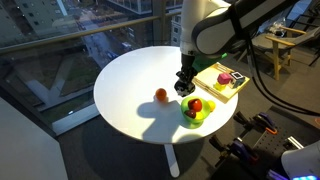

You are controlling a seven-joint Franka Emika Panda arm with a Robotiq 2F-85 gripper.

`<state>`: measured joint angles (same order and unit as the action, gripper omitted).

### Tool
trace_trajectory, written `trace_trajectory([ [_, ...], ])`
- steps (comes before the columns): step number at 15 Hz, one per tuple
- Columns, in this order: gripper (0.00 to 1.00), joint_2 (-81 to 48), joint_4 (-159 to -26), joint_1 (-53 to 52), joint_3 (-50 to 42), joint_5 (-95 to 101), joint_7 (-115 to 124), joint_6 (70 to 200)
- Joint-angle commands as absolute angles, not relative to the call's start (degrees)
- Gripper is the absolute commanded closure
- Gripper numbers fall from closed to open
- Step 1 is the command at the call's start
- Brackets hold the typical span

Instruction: Put the plushy cube in the crate

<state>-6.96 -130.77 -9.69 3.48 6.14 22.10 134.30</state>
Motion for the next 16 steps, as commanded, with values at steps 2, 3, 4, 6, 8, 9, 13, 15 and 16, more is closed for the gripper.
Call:
trace_trajectory([
  [2,0.93,-0.8,-136.1,-6.5,3.3,1.7,17.6,134.8],
  [3,0.93,0.0,-136.9,-5.8,3.1,0.6,16.6,134.9],
  [4,0.93,0.8,-137.6,-5.2,2.9,-0.3,15.6,135.0],
  [6,0.93,2.1,-138.9,-4.1,2.3,-1.2,14.3,135.2],
  [8,0.93,3.1,-139.9,-3.1,1.7,-1.8,13.4,135.4],
  [9,0.93,3.3,-140.3,-2.7,1.5,-1.8,12.8,135.6],
  [13,0.84,1.9,-139.3,-2.2,1.6,-0.6,14.3,135.1],
  [15,0.84,2.1,-139.6,-2.1,1.5,-0.6,14.3,135.3],
  [16,0.84,2.1,-139.7,-2.1,1.5,-0.6,14.3,135.3],
])
